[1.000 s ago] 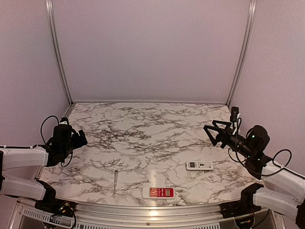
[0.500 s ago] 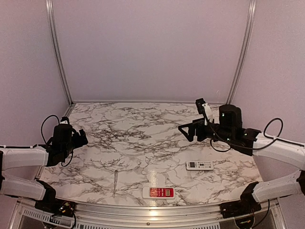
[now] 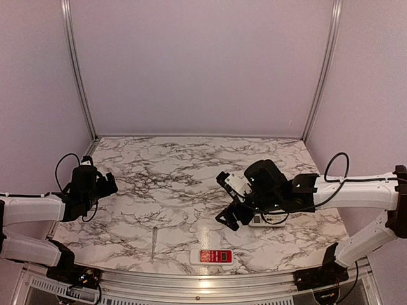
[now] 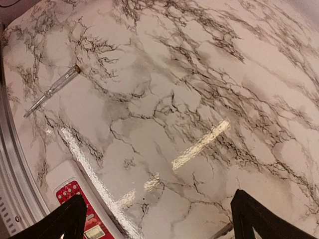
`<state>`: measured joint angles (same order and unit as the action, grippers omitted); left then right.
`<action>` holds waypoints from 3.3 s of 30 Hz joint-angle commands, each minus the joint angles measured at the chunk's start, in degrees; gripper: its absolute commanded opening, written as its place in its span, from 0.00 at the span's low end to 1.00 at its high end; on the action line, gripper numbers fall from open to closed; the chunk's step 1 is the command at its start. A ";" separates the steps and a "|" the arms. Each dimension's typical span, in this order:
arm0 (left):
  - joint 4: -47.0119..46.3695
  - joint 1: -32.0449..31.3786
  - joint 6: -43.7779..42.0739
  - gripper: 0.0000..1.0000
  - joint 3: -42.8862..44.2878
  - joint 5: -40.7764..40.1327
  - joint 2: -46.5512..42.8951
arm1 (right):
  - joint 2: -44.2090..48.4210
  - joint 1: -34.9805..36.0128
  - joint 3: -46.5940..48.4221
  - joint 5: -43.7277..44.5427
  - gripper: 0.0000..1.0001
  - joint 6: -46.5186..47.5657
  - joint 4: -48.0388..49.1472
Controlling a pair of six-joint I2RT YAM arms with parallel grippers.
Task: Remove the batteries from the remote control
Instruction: Pick up the remote control from the corner of the board.
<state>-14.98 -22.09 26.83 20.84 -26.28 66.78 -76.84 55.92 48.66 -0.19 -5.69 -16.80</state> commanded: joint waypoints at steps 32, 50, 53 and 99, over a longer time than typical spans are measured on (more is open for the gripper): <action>-0.93 -0.68 -0.29 0.99 1.75 -1.40 0.96 | -29.40 16.57 24.31 4.01 0.96 10.06 -20.21; -0.93 -0.76 -0.32 0.99 1.82 -1.49 1.11 | -31.26 19.05 26.49 2.32 0.95 11.31 -22.92; -0.93 -0.77 -0.37 0.99 1.81 -1.57 1.13 | -30.08 19.63 26.20 1.51 0.96 11.74 -22.89; -0.84 -1.03 -0.46 0.99 2.01 -1.67 1.41 | -32.85 23.00 25.73 3.30 0.99 14.92 -22.70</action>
<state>-15.16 -22.85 26.79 21.58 -27.09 67.48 -107.92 78.74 73.43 1.06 8.88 -39.27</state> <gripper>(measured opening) 0.993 0.986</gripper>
